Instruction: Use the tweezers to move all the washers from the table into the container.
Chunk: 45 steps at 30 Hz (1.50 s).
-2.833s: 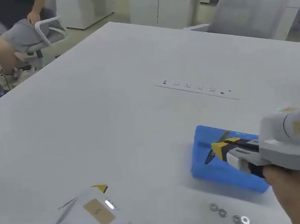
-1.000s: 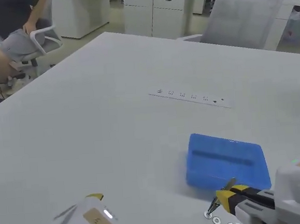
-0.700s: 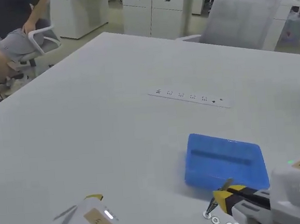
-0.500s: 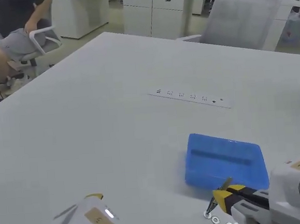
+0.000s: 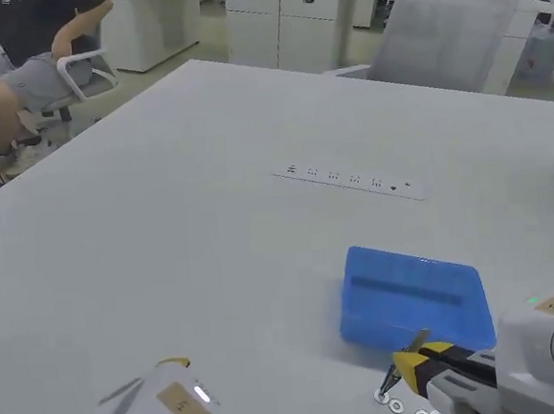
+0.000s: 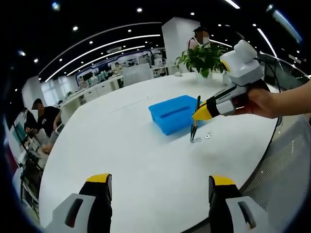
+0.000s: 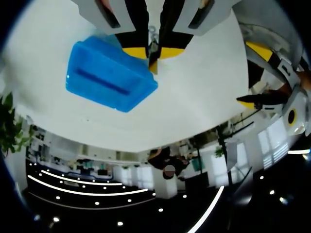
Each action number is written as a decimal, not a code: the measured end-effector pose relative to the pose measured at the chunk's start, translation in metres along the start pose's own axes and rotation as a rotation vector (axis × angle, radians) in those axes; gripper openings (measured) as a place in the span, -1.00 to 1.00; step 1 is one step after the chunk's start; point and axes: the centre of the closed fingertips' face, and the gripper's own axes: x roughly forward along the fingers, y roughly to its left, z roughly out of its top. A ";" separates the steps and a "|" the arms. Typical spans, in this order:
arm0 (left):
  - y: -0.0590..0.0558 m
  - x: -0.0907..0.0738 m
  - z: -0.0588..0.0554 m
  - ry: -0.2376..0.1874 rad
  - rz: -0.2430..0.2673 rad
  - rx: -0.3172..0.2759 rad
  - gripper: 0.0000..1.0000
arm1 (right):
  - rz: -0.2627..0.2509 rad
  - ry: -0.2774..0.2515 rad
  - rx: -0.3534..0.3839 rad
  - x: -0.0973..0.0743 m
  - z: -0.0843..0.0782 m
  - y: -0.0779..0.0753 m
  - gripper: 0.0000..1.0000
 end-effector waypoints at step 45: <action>-0.001 0.001 -0.001 0.003 -0.002 0.008 0.65 | 0.001 0.006 -0.037 0.000 -0.001 0.000 -0.92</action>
